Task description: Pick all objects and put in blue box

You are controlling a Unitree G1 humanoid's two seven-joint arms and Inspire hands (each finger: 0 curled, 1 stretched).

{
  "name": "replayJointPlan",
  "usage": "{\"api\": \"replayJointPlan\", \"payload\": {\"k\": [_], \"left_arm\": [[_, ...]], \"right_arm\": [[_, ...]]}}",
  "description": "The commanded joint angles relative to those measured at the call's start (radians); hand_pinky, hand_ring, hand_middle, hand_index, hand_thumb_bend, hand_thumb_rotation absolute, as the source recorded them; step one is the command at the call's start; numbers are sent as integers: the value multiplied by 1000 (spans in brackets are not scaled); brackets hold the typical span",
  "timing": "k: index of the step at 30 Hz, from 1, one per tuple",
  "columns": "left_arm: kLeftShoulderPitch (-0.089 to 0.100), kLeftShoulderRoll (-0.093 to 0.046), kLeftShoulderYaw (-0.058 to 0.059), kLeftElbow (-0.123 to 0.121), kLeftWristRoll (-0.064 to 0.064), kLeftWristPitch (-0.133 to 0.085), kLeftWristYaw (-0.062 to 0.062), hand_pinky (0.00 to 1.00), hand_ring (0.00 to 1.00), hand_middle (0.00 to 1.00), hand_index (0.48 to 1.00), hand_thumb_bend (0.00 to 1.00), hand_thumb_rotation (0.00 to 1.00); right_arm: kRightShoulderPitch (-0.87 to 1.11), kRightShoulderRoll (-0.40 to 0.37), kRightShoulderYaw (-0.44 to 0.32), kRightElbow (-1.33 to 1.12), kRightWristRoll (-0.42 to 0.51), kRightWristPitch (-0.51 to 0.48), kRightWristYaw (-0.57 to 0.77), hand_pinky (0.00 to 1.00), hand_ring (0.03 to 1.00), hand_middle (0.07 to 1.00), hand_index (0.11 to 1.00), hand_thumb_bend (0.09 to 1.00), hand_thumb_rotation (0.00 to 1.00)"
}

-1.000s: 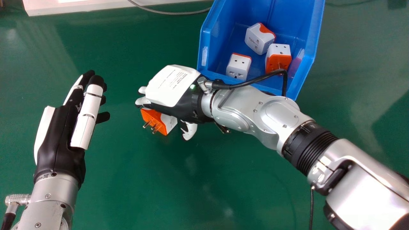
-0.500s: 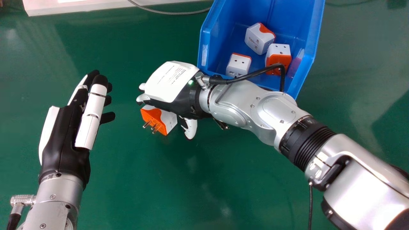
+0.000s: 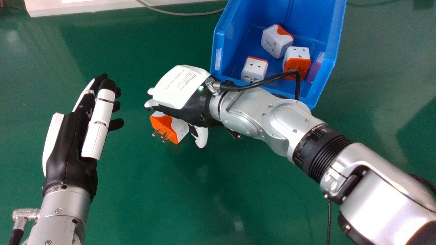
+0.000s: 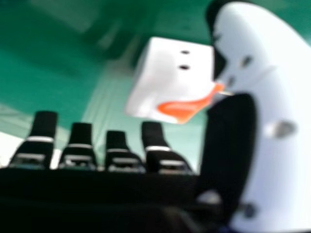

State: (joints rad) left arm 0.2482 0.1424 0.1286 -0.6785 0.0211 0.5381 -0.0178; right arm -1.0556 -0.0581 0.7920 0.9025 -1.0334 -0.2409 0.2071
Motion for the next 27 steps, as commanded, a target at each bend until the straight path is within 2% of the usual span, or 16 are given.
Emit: {"api": "replayJointPlan", "payload": {"k": [1,5,9,14,19,25,27], "left_arm": [[-3,-3,-4,-22,9,-2,5,798,875,878,924,424,953],[-2,-7,-8,-20,12,-5,6,794,873,877,925,423,955],[-1,-12,-12,-18,17,-7,7,789,871,875,923,424,955],[1,-18,-22,-34,23,1,10,790,872,877,924,426,954],[2,-22,-29,-36,27,2,13,788,873,877,924,425,955],[2,-23,-39,-36,33,-4,16,783,871,876,922,424,955],[1,-22,-38,-31,31,-9,15,783,871,876,922,426,955]], "right_arm": [[-43,7,4,-4,0,8,-28,834,919,940,873,544,49],[-49,11,4,13,7,8,-39,816,911,934,867,523,34],[-59,18,6,34,8,9,-48,800,908,933,864,438,8],[-65,25,16,52,0,12,-60,792,906,924,862,394,1],[-70,28,26,65,3,15,-60,788,905,922,861,395,8],[-70,35,28,75,4,20,-62,786,904,921,861,442,27],[-66,32,28,66,4,19,-61,785,904,921,861,457,37]]}}
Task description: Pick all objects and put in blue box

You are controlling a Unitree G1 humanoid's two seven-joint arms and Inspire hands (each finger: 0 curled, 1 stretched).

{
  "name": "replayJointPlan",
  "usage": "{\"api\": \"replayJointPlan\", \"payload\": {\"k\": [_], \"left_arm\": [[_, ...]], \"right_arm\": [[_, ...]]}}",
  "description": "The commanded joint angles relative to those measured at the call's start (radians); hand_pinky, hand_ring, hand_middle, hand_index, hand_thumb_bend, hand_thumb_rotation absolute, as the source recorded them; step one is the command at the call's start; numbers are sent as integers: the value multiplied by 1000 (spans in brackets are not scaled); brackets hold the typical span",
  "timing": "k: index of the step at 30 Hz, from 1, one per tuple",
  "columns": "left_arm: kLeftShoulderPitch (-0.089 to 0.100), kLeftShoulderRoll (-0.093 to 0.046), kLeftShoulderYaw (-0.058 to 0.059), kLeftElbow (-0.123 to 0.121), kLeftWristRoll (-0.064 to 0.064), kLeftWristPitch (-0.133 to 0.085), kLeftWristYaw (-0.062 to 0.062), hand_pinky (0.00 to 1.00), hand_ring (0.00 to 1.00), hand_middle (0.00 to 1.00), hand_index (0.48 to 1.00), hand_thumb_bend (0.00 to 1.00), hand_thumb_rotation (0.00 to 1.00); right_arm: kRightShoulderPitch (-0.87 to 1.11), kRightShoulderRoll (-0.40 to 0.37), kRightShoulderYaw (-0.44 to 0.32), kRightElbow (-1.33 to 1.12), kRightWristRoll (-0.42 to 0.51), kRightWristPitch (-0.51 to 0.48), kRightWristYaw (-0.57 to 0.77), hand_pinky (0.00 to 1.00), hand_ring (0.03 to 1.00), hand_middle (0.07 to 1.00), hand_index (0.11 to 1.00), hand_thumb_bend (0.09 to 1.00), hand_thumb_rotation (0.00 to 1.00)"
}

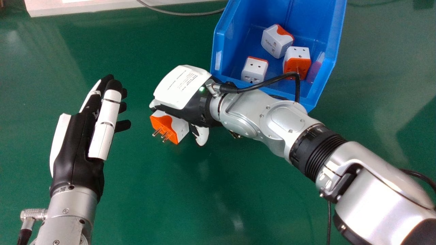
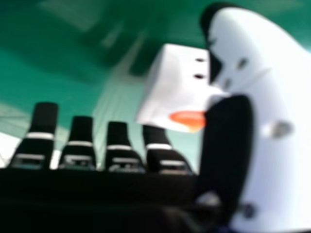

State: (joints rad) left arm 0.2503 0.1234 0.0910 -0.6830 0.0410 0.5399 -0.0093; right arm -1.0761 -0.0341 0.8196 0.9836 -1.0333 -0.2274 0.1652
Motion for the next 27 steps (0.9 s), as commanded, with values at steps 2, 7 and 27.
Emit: {"api": "replayJointPlan", "payload": {"k": [2,7,27], "left_arm": [[-4,-3,0,-23,9,-12,6,783,871,876,922,428,954],[-5,-4,-5,-28,9,-11,6,785,872,878,923,437,954],[1,-16,-20,-34,19,-15,19,798,881,889,928,447,959]], "right_arm": [[-45,11,1,-11,5,5,-22,783,902,921,861,487,68],[-44,20,-2,-11,9,9,-17,779,898,918,859,549,130],[-44,50,-17,6,33,28,-23,776,889,908,847,608,122]]}}
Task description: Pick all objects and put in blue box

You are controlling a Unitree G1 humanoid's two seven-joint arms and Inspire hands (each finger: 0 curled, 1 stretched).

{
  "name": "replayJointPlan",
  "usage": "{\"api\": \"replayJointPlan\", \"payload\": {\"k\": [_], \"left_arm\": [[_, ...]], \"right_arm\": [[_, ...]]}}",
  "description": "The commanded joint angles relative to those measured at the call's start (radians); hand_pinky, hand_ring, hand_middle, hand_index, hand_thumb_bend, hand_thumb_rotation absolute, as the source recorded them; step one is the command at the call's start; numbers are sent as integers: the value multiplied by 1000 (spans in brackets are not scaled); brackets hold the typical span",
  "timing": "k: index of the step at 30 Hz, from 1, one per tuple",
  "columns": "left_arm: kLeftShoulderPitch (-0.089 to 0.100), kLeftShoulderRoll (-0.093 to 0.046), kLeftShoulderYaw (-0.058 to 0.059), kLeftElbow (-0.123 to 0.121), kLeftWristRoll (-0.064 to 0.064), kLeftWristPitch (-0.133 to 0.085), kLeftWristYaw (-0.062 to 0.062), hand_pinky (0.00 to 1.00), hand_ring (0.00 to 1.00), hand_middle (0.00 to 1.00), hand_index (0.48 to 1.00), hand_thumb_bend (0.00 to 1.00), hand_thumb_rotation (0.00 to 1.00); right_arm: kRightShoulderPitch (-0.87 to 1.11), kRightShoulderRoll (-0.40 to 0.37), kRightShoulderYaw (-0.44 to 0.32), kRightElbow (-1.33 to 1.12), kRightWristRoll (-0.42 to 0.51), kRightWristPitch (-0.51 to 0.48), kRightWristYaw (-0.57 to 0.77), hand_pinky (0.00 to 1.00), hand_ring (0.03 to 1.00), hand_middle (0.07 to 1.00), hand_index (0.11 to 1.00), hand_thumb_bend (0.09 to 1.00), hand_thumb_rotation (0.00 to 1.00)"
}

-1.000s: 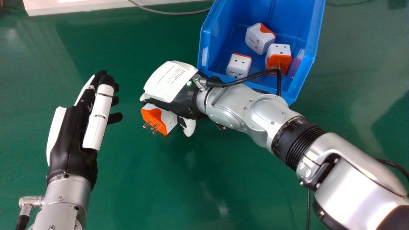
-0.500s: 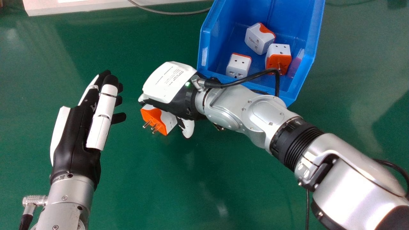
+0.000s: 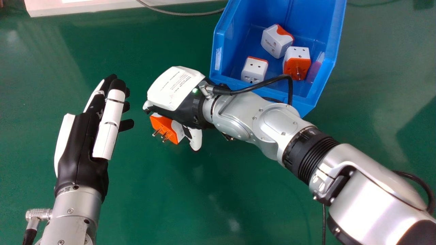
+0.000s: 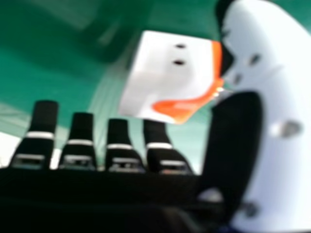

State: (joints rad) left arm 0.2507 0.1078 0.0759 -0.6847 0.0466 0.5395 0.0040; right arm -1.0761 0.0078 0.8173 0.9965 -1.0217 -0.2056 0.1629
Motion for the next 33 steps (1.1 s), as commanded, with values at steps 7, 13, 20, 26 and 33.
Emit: {"api": "replayJointPlan", "payload": {"k": [7,13,20,26,33], "left_arm": [[1,-4,-6,-37,16,-9,9,798,881,889,929,448,959],[3,-3,-5,-34,14,-15,8,796,880,888,928,448,958],[5,-3,-6,-46,15,-7,7,796,880,888,928,450,958],[2,-2,-3,-45,12,-6,5,799,881,890,929,450,957],[5,-4,-2,-42,10,-11,5,801,880,890,930,449,956]], "right_arm": [[-47,6,-14,-4,20,2,-27,780,890,909,848,586,102],[-53,15,-11,9,16,8,-44,776,885,904,844,567,80],[-31,0,-33,-5,34,-27,-142,610,672,721,670,573,26],[-16,4,-20,26,26,-37,-264,406,444,571,576,550,13],[-12,9,-22,26,39,-39,-279,281,306,460,521,533,5]]}}
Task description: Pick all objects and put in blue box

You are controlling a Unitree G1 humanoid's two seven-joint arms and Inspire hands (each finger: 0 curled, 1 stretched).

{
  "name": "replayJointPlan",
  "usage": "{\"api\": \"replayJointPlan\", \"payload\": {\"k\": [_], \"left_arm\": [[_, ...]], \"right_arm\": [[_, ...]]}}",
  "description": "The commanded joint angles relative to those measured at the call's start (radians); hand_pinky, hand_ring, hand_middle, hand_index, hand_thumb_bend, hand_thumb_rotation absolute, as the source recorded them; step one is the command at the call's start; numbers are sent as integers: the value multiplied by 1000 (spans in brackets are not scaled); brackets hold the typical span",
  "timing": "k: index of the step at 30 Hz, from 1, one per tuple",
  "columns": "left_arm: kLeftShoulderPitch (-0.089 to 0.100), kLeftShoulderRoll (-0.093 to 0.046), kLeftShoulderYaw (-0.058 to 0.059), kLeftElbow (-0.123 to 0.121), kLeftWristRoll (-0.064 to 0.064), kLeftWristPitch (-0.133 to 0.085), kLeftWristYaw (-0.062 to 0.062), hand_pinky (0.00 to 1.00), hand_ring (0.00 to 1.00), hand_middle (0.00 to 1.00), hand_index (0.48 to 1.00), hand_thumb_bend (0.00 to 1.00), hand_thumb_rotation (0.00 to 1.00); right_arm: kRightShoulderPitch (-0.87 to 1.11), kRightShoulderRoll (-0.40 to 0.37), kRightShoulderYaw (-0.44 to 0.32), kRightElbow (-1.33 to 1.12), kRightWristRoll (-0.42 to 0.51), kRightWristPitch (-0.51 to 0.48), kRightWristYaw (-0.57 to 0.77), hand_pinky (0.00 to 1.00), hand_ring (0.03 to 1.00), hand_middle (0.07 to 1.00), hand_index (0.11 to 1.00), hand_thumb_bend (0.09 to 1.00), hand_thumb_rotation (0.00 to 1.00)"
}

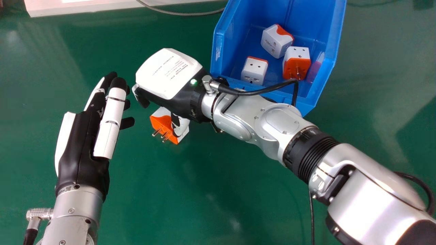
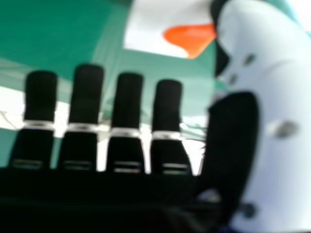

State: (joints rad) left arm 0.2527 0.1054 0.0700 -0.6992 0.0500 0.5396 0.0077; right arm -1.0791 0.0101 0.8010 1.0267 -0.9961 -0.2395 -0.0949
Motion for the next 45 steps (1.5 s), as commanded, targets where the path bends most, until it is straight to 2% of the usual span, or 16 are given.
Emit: {"api": "replayJointPlan", "payload": {"k": [1,8,11,14,16,28,33,35,36,37,39,40,41,42,44,45], "left_arm": [[3,-1,4,-26,6,-11,2,801,880,890,930,450,956],[1,-1,6,-27,2,-12,-1,801,879,889,930,448,956],[1,-1,7,-23,2,-13,-1,802,880,889,930,449,955],[2,-4,1,-26,5,-14,2,803,880,889,930,449,955],[1,-3,2,-25,5,-14,1,804,881,889,930,448,954],[-5,2,4,-16,6,-15,-2,805,881,888,929,447,954],[4,0,1,-30,7,-11,-2,805,881,888,929,446,954],[6,0,1,-32,8,-11,-1,805,881,889,930,446,954],[10,-1,0,-38,9,-11,1,805,881,889,930,446,954],[14,-2,-2,-43,11,-11,3,805,881,889,930,447,954],[22,-4,-4,-51,14,-11,6,805,881,889,930,447,954],[29,-6,-4,-58,16,-14,9,805,883,890,931,448,954],[35,-8,-4,-62,18,-15,12,805,883,890,931,448,954],[40,-10,-5,-66,19,-17,14,806,883,891,931,449,953],[54,-19,-10,-72,29,-26,23,807,884,892,931,449,953],[62,-26,-15,-72,35,-33,32,807,884,892,931,449,953]], "right_arm": [[-9,7,-5,-3,13,-5,-22,261,285,462,512,533,4],[-7,0,-2,-8,14,-2,-30,232,250,423,497,526,1],[-8,-2,0,-9,12,-1,-33,263,313,427,503,524,0],[-11,-1,2,-4,11,1,-31,276,338,431,503,523,0],[-12,0,3,-3,12,1,-28,269,360,428,504,521,0],[-28,8,-18,-11,43,0,6,247,390,433,499,518,0],[-30,5,-21,-25,41,10,7,241,388,431,502,518,0],[-30,5,-21,-21,44,5,10,260,398,436,501,518,0],[-30,4,-23,-20,50,-5,19,260,398,436,501,518,0],[-30,3,-25,-19,57,-14,30,306,413,454,492,516,0],[-33,1,-27,-18,67,-26,50,306,413,454,492,516,0],[-36,-2,-25,-22,70,-33,69,370,488,529,493,508,27],[-38,-4,-23,-25,71,-38,82,370,488,529,493,508,27],[-40,-5,-22,-29,72,-42,95,430,558,599,493,501,50],[-45,-8,-24,-38,73,-51,127,486,621,662,494,496,67],[-50,-8,-23,-41,73,-55,146,486,621,662,494,496,67]]}}
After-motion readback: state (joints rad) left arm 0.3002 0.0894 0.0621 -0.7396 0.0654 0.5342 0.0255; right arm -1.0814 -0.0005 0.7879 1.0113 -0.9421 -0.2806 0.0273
